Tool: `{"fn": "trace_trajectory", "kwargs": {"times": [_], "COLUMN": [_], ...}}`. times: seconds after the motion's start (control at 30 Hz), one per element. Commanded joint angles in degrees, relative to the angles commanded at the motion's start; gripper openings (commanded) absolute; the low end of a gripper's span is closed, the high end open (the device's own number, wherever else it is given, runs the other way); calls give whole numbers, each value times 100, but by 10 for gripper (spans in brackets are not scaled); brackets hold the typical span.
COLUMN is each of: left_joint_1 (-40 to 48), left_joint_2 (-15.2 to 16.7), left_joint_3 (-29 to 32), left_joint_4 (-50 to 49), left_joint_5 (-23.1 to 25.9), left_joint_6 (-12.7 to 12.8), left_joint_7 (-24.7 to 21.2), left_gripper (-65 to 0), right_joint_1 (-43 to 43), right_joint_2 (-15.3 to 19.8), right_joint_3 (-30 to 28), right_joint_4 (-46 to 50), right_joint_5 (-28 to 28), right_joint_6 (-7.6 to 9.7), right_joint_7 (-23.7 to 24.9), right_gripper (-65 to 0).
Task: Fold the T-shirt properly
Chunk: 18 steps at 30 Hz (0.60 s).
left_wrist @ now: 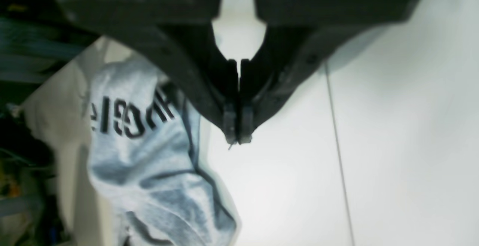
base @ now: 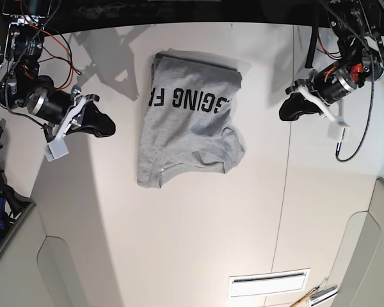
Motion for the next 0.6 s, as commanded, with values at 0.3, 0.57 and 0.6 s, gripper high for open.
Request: {"fn": "trace_trajectory", "kwargs": {"times": [0.3,0.57,0.6], "left_joint_1": [1117,2588,2809], "left_joint_2": [-2,15,15], "left_joint_3": [-990,-1360,-1357], "left_joint_4": [2,0,0], "left_joint_5": [-872,-927,-927], "left_joint_6": [0,0,0], "left_joint_7": [404,570,643], "left_gripper": [-650,-650,-650], "right_joint_1": [-905,-2127,-2302], "right_joint_2": [450,837,887], "right_joint_3": [37,37,24], "right_joint_4": [11,85,85], "right_joint_5": [238,422,433], "right_joint_6": [44,92,92], "right_joint_7": [0,-15,-13], "right_gripper": [-650,-650,-650]}}
